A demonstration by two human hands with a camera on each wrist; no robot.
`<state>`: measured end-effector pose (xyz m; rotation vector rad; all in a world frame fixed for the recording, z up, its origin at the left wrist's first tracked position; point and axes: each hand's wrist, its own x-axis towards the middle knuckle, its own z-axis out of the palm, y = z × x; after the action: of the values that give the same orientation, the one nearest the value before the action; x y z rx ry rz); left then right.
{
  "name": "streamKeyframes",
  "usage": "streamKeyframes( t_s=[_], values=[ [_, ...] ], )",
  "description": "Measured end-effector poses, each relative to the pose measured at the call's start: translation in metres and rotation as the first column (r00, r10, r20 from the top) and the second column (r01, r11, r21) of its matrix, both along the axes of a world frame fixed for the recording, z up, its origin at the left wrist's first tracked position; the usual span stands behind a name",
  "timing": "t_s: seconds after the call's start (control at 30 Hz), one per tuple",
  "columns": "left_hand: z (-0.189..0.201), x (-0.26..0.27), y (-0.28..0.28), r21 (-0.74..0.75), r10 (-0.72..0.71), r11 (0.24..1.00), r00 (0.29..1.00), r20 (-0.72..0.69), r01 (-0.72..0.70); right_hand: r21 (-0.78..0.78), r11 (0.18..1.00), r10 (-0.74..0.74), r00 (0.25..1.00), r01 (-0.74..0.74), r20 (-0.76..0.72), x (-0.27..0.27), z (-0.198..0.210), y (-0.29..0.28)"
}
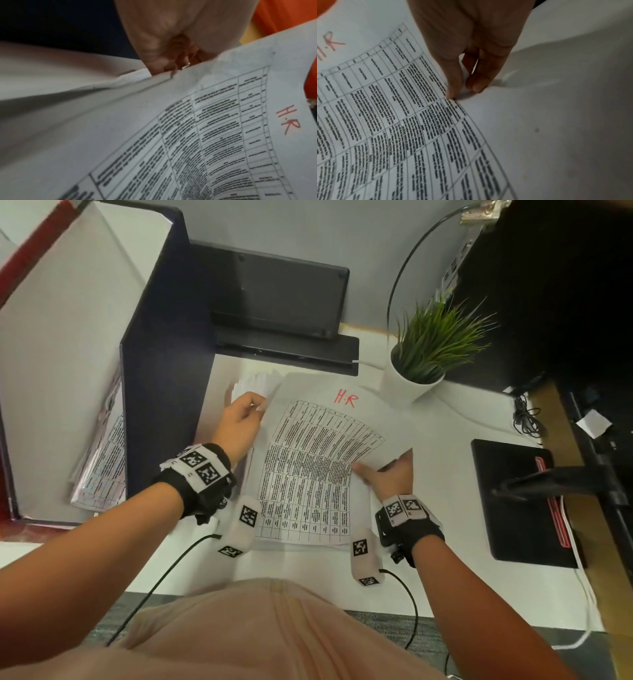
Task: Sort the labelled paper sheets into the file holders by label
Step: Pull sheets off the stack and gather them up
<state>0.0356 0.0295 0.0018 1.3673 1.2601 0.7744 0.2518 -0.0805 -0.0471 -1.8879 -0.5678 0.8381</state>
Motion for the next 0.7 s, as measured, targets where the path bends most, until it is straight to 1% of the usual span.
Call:
streamKeyframes(
  t_s=[0.07, 0.1, 0.17, 0.2, 0.23, 0.27, 0.3, 0.33, 0.37, 0.43, 0.47, 0.53, 0.6, 0.67, 0.7],
  values=[
    [0.002, 0.001, 0.001, -0.023, -0.036, 0.999, 0.999, 0.02, 0.036, 0.038, 0.999, 0.006, 1.0, -0.005, -0.012, 0.0, 0.002, -0.002],
    [0.003, 0.001, 0.002, -0.04, -0.05, 0.998, 0.998, 0.042, 0.052, 0.023, 0.999, 0.03, 1.0, -0.03, -0.001, 0.001, 0.003, -0.003],
    [0.005, 0.001, 0.003, -0.098, -0.069, 0.992, 0.992, 0.103, 0.079, -0.053, 0.994, 0.097, 0.995, -0.095, 0.029, 0.002, 0.004, -0.006],
    [0.006, 0.001, 0.005, -0.12, -0.071, 0.989, 0.991, 0.109, 0.084, -0.072, 0.99, 0.121, 0.992, -0.118, 0.034, 0.003, 0.003, -0.005],
    [0.006, 0.0, 0.007, -0.14, -0.057, 0.988, 0.994, 0.095, 0.07, -0.09, 0.986, 0.142, 0.989, -0.138, 0.042, 0.003, 0.003, -0.005],
    [0.005, 0.0, 0.01, -0.168, -0.013, 0.986, 0.998, 0.067, 0.024, -0.11, 0.981, 0.165, 0.985, -0.158, 0.054, 0.004, 0.002, -0.005],
    [0.004, 0.0, 0.013, -0.205, 0.05, 0.978, 0.998, 0.026, -0.043, -0.12, 0.978, 0.176, 0.983, -0.169, 0.051, 0.004, 0.001, -0.004],
    [0.002, -0.001, 0.018, -0.218, 0.094, 0.971, 0.995, -0.044, -0.101, -0.103, 0.982, 0.162, 0.987, -0.158, 0.024, 0.005, -0.001, -0.004],
    [0.0, -0.002, 0.022, -0.206, 0.085, 0.972, 0.985, -0.149, -0.115, -0.066, 0.99, 0.127, 0.992, -0.128, -0.02, 0.006, 0.0, -0.004],
    [-0.002, -0.004, 0.028, -0.198, -0.029, 0.979, 0.934, -0.357, -0.045, -0.021, 0.999, 0.03, 0.993, -0.033, -0.113, 0.006, 0.001, -0.005],
    [-0.002, -0.005, 0.029, -0.22, -0.087, 0.976, 0.909, -0.408, -0.005, -0.015, 1.0, 0.017, 0.991, -0.019, -0.134, 0.006, 0.001, -0.005],
    [-0.001, -0.006, 0.028, -0.242, -0.137, 0.97, 0.891, -0.433, 0.032, -0.01, 0.999, 0.052, 0.994, -0.054, -0.099, 0.003, 0.001, -0.005],
    [0.001, -0.004, 0.028, -0.197, -0.135, 0.98, 0.866, -0.481, 0.044, -0.01, 0.996, 0.09, 0.994, -0.09, -0.058, 0.001, 0.0, -0.006],
    [0.001, -0.001, 0.028, -0.138, -0.13, 0.989, 0.802, -0.582, 0.06, -0.004, 0.995, 0.096, 0.994, -0.096, -0.053, 0.0, -0.001, -0.006],
    [0.001, 0.0, 0.027, -0.101, -0.117, 0.993, 0.767, -0.631, 0.068, -0.027, 0.994, 0.11, 0.994, -0.11, -0.019, -0.001, -0.002, -0.006]
  ],
)
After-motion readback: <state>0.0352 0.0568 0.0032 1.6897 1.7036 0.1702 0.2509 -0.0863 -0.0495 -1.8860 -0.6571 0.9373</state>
